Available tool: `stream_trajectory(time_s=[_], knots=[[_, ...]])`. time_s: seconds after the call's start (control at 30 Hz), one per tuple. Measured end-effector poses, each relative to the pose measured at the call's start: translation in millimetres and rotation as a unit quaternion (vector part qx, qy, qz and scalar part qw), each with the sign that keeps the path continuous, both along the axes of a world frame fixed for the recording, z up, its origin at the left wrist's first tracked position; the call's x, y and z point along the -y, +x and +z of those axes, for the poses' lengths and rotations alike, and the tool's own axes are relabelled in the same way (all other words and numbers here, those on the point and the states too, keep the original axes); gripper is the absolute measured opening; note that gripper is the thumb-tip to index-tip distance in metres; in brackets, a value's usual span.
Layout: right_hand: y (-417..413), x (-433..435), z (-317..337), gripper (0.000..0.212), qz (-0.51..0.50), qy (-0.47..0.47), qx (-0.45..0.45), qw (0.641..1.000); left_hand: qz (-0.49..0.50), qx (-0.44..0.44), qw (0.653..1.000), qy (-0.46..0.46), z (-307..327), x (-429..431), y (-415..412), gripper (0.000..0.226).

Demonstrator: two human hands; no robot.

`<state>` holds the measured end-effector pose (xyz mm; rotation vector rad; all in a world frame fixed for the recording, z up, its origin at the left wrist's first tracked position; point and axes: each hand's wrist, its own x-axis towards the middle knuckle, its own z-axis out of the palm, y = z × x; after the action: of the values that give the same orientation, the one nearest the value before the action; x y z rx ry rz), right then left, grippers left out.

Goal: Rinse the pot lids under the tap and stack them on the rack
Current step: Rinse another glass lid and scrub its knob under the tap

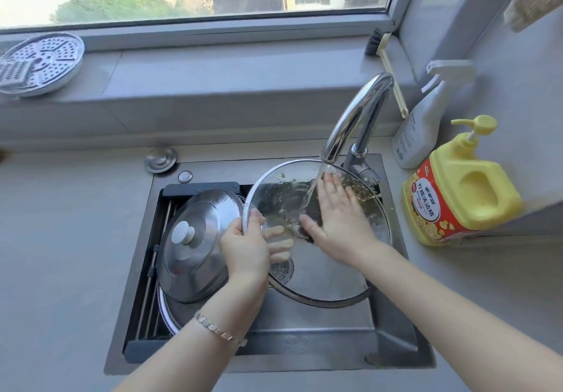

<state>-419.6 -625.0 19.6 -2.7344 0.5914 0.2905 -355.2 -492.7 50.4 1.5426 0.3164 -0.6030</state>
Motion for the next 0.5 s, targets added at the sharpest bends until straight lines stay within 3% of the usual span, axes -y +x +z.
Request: stream_trajectory(time_s=[0.1, 0.13, 0.2, 0.27, 0.4, 0.5], knots=[[-2, -34, -3, 0.089, 0.138, 0.060, 0.037, 0.988, 0.005, 0.008, 1.000, 0.015, -1, 0, -1, 0.026], [-2, -31, -3, 0.086, 0.141, 0.056, 0.040, 0.988, 0.001, 0.006, 1.000, 0.017, -2, 0, -1, 0.027], [1, -9, -8, 0.077, 0.050, 0.032, 0.032, 0.998, -0.010, -0.005, 1.000, 0.006, -1, -1, -1, 0.026], [0, 0, -8, 0.082, -0.011, 0.020, 0.029, 0.999, -0.019, -0.007, 1.000, 0.005, -1, -1, -2, 0.026], [1, -33, -7, 0.081, 0.151, 0.059, 0.052, 0.985, -0.020, 0.038, 0.998, 0.055, -6, 0, -5, 0.028], [10, -20, -5, 0.075, 0.099, 0.039, 0.051, 0.993, -0.032, -0.004, 0.999, 0.035, -5, 1, -8, 0.026]])
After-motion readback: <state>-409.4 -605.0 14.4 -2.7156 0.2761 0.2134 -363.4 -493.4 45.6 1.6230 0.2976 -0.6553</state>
